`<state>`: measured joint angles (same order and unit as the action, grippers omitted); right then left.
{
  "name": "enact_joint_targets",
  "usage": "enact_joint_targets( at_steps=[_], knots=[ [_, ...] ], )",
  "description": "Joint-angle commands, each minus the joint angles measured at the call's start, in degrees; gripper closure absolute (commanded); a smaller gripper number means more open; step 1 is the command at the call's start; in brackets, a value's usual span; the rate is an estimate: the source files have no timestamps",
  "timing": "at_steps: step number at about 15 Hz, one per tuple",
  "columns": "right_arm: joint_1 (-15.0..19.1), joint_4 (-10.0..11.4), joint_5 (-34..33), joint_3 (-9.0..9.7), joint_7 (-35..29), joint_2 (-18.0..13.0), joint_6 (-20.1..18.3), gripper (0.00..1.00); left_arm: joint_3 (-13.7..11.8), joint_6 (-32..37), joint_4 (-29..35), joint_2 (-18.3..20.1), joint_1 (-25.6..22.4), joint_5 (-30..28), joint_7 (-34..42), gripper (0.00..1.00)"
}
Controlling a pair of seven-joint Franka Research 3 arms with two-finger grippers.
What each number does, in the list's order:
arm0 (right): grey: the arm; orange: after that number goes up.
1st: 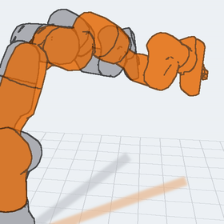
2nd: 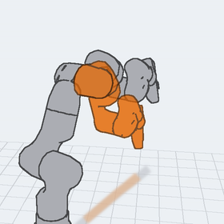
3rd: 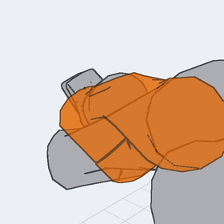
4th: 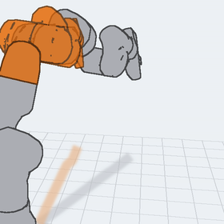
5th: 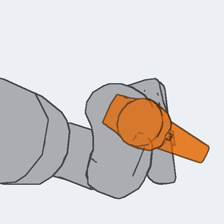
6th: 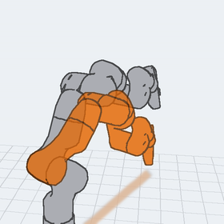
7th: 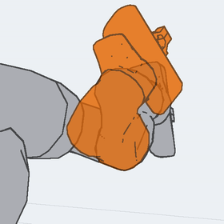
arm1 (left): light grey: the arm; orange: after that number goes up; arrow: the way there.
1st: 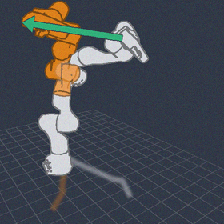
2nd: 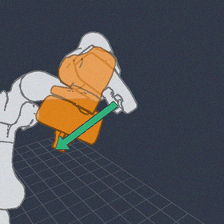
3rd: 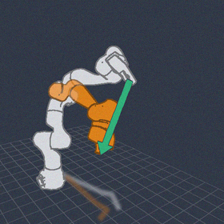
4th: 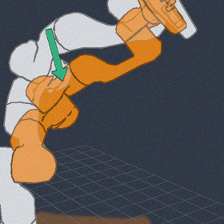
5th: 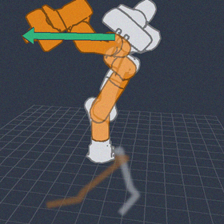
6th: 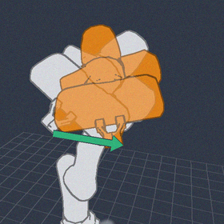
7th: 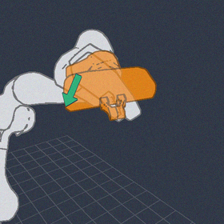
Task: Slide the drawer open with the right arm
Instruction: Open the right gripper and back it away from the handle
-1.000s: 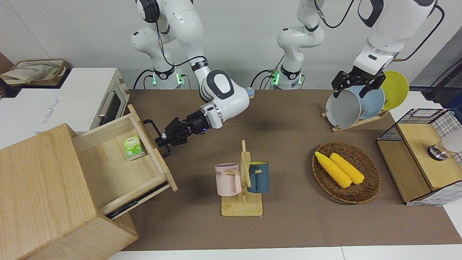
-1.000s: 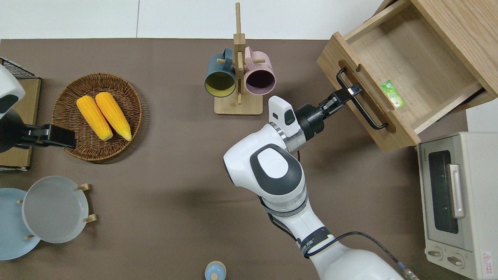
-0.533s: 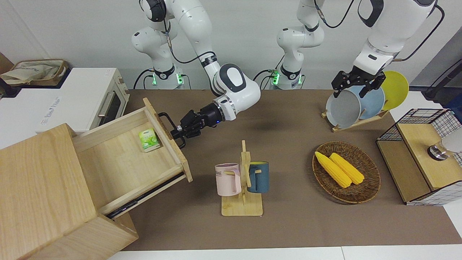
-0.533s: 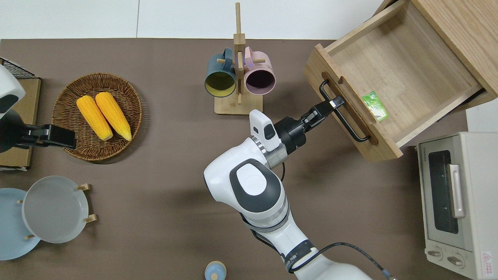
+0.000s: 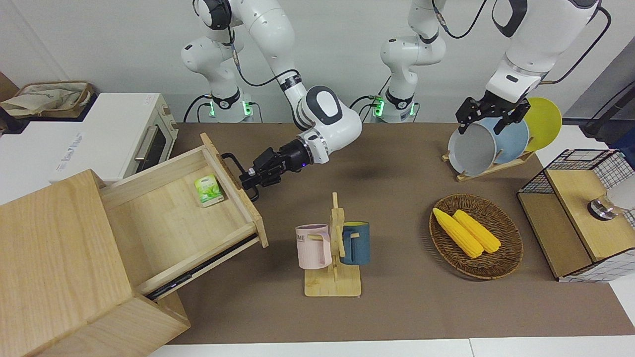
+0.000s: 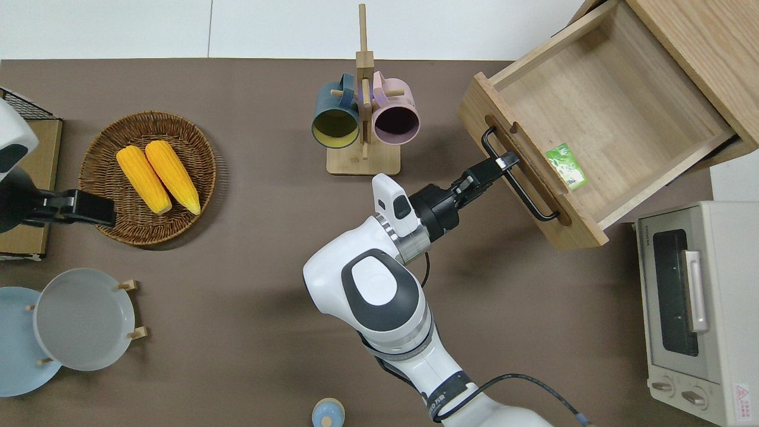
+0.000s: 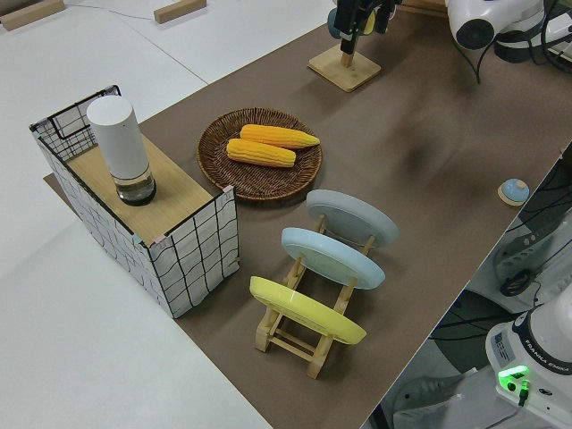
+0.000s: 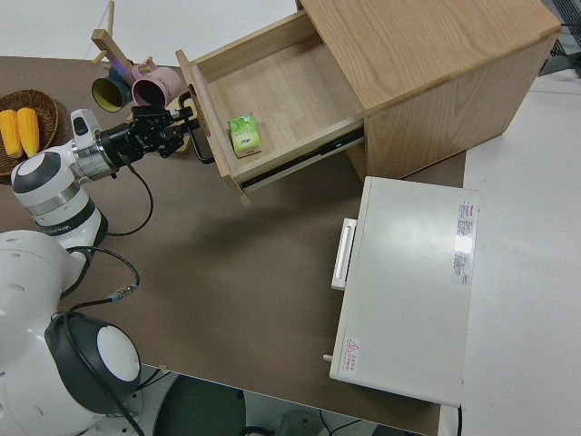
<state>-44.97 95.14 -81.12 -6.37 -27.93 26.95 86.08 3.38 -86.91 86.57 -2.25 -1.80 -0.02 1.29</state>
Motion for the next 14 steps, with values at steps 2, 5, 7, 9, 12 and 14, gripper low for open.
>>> enact_joint_targets(
  at_steps=[2,5,7,9,12,14],
  knots=[
    [-0.56,-1.45,0.79,-0.14,1.39,0.91,-1.44,0.013,0.40,1.13,-1.40,-0.65,-0.31,0.98,0.56,0.01],
    [-0.56,-1.45,0.96,-0.14,1.21,1.00,-1.44,0.013,0.40,1.13,-1.49,-0.65,-0.31,0.98,0.56,0.01],
    [-0.65,-1.45,1.05,-0.14,0.69,1.00,-1.53,0.013,0.40,1.13,-1.49,-0.65,-0.31,0.98,0.56,0.01],
    [-1.61,-2.23,1.23,0.04,0.42,1.09,-2.14,0.013,0.40,1.13,-1.49,-0.65,-0.31,0.98,0.56,0.01],
    [-4.06,-3.90,4.29,0.04,0.42,1.35,-4.68,0.013,0.40,1.13,-1.49,-0.65,-0.31,0.98,0.56,0.01],
    [-5.21,-5.22,5.70,0.04,0.42,1.35,-6.89,0.013,0.40,1.13,-1.40,-0.65,-0.31,0.98,0.56,0.01]
  ],
)
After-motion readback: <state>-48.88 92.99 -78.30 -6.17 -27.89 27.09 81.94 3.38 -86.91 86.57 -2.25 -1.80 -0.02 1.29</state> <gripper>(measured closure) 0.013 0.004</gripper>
